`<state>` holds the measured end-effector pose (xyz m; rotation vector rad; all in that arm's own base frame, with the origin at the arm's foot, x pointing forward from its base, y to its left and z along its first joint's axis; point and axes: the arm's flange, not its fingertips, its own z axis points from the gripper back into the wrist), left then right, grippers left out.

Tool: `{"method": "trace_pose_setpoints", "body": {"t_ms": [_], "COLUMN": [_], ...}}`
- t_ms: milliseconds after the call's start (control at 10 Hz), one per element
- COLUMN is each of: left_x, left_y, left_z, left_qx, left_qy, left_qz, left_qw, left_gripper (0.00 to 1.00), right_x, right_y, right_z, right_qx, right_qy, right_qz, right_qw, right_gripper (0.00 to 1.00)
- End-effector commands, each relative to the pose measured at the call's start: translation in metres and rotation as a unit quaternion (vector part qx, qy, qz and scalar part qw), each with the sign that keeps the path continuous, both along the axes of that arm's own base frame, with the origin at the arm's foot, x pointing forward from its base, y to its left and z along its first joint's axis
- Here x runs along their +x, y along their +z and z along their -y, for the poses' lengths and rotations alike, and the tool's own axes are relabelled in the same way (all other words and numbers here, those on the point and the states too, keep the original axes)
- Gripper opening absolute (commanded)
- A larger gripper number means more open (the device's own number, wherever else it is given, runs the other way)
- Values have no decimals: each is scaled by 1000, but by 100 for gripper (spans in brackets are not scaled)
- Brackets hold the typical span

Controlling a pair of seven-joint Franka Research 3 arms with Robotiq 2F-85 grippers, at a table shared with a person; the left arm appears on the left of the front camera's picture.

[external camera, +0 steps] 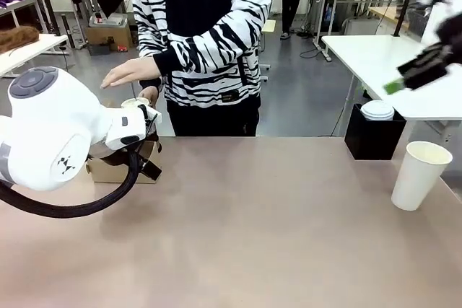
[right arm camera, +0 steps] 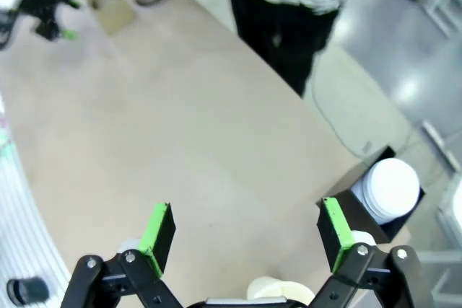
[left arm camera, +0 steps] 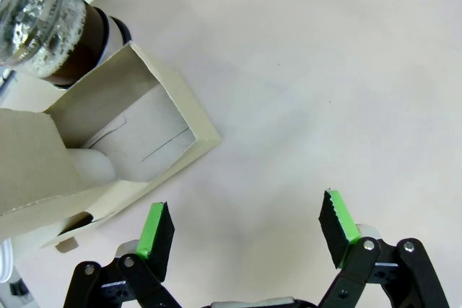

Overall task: Pour a drink into a cup and package it in a carrier.
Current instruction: Pick up the 600 ml Paper Cup and place it in the middle top area of the table.

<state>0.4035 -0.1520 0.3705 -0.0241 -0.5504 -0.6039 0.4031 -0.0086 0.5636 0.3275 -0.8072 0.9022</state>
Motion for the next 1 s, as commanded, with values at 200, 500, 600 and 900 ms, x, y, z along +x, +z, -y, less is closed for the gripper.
{"method": "trace_pose_setpoints", "body": {"t_ms": [200,500,600,900], "left_x": [0,0,0,0], "left_y": [0,0,0,0], "left_z": [0,0,0,0], "left_qx": [0,0,0,0], "left_qy": [0,0,0,0], "left_qz": [0,0,0,0], "left_qw": [1000,1000,1000,1000], "left_gripper": [100,100,100,100], "right_x": [0,0,0,8], "right_y": [0,0,-7,-39], "right_z": [0,0,-2,149], "right_qx": [0,0,-3,163], "right_qy": [0,0,18,-7], "right_qz": [0,0,0,21], "right_qw": [1000,1000,1000,986], "right_gripper": [100,100,100,100]}}
